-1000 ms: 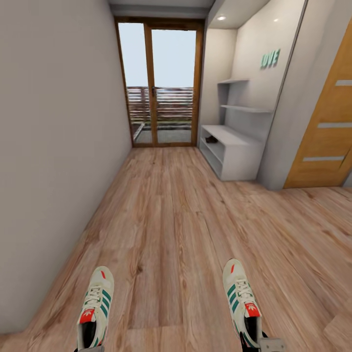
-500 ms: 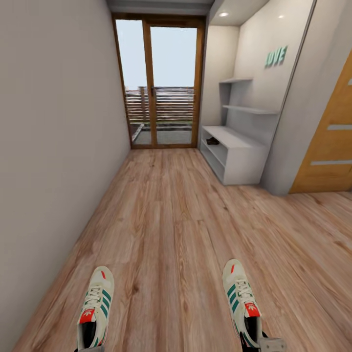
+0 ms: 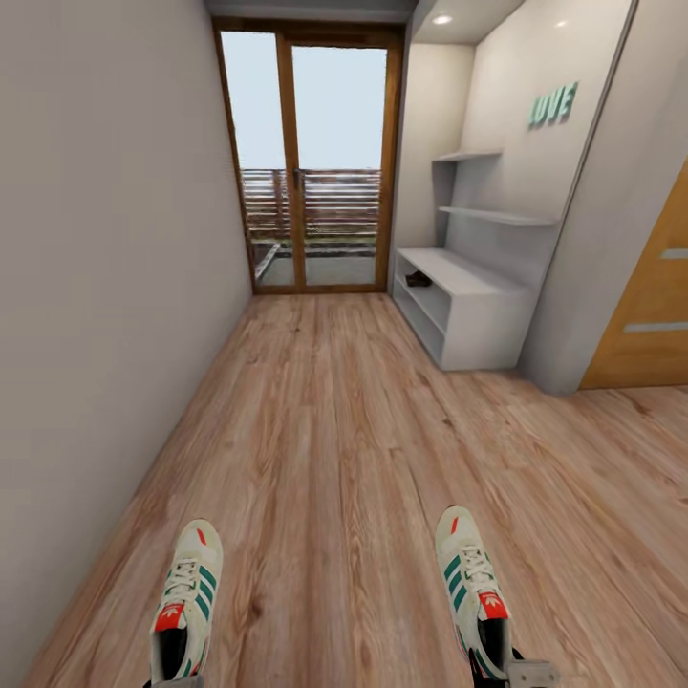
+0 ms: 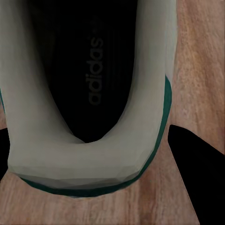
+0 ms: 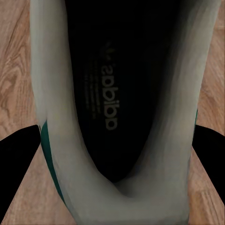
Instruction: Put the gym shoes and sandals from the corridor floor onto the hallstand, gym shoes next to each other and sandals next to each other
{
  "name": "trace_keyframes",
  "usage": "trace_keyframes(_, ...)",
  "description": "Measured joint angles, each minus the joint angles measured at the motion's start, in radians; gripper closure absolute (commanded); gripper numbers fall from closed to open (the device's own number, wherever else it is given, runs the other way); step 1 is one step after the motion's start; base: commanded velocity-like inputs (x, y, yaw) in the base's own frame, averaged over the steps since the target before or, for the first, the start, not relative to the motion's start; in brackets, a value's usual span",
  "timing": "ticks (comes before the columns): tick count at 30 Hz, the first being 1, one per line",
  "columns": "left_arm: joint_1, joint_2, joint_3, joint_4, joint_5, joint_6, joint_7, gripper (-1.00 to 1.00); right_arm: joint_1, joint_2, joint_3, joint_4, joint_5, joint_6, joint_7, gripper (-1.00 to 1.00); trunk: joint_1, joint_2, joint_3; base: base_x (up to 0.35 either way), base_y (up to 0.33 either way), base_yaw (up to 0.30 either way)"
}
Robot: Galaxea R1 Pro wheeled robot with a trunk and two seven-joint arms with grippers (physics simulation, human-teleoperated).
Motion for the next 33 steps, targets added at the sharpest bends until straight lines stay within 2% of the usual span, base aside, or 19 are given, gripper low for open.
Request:
trace_keyframes(10, 0.000, -0.001, 0.001, 0.001, 0.001, -0.043, 0.000, 1.00, 0.000, 0.000, 0.001, 0.000, 0.000, -0.001, 0.003, 1.00, 0.000, 0.000, 0.000, 0.338, 0.000, 0.000)
trace_keyframes(33, 0.000, 0.000, 0.001, 0.004, 0.001, -0.048, 0.000, 1.00, 0.000, 0.001, 0.002, -0.001, 0.002, -0.001, 0.003, 1.00, 0.000, 0.000, 0.000, 0.338, 0.000, 0.000)
